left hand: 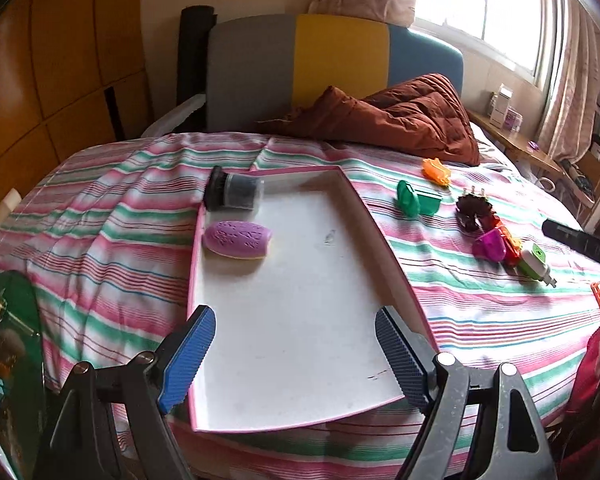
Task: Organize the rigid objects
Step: 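Move the left tool to the green spool and grasp it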
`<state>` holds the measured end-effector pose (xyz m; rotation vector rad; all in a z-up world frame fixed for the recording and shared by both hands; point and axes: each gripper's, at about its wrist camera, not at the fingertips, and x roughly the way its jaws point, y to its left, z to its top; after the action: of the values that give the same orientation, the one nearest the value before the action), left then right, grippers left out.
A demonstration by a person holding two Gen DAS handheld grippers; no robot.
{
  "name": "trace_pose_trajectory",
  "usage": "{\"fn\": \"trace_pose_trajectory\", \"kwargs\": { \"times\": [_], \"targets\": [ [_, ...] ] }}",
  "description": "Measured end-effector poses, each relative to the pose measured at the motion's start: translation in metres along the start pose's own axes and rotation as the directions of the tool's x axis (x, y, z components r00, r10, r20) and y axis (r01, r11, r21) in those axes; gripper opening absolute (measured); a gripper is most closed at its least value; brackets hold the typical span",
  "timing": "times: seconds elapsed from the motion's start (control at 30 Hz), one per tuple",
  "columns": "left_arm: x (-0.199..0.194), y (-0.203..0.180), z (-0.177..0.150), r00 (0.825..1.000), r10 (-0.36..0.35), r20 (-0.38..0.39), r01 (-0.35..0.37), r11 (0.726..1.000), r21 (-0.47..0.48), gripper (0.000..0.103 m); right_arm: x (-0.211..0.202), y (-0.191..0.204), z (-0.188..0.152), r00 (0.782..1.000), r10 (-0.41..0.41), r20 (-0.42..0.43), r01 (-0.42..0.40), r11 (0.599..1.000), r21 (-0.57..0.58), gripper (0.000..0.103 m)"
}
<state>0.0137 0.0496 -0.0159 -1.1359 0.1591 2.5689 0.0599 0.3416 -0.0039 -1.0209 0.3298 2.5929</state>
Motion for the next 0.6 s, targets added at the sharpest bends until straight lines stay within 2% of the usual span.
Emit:
{"fn": "trace_pose_trajectory", "kwargs": {
  "times": [0.17,0.4,0.53,0.6],
  "targets": [
    [0.007,-0.012,0.002,0.999,-0.035,-0.018,0.035,0.999,0.017,0.084,0.002,-0.035,0.009,0.999,-0.042,0.022,0.041,0.998,0.036,0.072],
    [0.013,-0.039,0.011,0.995,-0.095,-0.032,0.096,0.994,0.053,0.084,0.022,-0.096,0.007,0.996,-0.085,0.038,0.077,0.982,0.175,0.072],
    [0.019,-0.058,0.022,0.991,-0.126,-0.039,0.129,0.988,0.084,0.084,0.034,-0.123,0.0,0.996,-0.083,-0.027,0.088,0.949,0.304,0.072],
    [0.026,-0.068,0.029,0.987,-0.151,-0.056,0.156,0.984,0.087,0.084,0.035,-0.129,0.002,0.997,-0.077,-0.03,0.082,0.94,0.332,0.072]
  ]
}}
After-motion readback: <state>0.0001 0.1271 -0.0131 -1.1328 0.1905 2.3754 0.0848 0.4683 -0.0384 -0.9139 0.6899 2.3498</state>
